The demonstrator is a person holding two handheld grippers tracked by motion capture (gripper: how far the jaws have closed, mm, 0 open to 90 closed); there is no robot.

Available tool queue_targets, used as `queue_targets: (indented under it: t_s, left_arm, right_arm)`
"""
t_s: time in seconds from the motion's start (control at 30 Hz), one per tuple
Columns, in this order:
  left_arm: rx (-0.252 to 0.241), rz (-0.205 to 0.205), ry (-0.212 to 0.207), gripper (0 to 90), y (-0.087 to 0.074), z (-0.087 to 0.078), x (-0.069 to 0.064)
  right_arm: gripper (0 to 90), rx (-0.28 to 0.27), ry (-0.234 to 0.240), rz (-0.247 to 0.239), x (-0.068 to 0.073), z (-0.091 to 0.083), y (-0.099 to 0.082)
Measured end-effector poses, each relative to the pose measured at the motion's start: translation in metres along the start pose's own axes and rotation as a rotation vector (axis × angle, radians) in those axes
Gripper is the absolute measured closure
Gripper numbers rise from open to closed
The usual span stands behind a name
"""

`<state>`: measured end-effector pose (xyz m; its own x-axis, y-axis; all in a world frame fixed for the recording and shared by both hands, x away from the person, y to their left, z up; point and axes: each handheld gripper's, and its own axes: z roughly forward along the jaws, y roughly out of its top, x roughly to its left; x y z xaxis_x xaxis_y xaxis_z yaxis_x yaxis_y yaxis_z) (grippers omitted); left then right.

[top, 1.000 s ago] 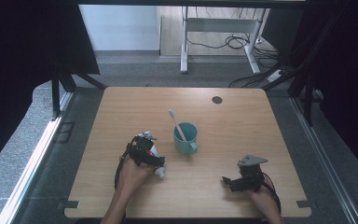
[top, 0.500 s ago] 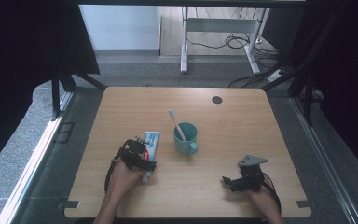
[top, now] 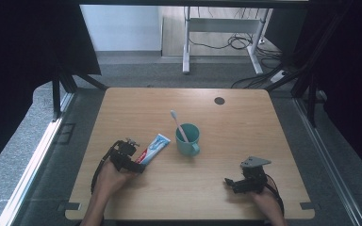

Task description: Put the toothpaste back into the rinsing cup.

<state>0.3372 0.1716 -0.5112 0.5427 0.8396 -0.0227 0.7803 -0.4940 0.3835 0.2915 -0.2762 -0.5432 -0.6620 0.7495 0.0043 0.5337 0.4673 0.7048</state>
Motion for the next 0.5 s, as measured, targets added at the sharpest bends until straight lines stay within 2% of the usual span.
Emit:
queue_targets:
  t_s: [0.2, 0.33, 0.4, 0.5]
  left_arm:
    - [0.021, 0.040, -0.031, 15.1, 0.015, 0.001, -0.001]
    - [0.070, 0.068, -0.036, 17.5, 0.026, 0.004, -0.004]
    - [0.090, 0.066, -0.037, 18.7, 0.033, 0.006, -0.005]
    - [0.148, 0.088, -0.038, 22.1, 0.042, 0.010, -0.006]
  right_arm:
    - [1.5, 0.000, 0.000, 0.000, 0.000, 0.000, 0.000]
    - [1.5, 0.001, 0.000, -0.001, 0.000, 0.000, 0.000]
    - [1.6, 0.001, 0.000, -0.001, 0.000, 0.000, 0.000]
    - [1.6, 0.001, -0.001, -0.001, 0.000, 0.000, 0.000]
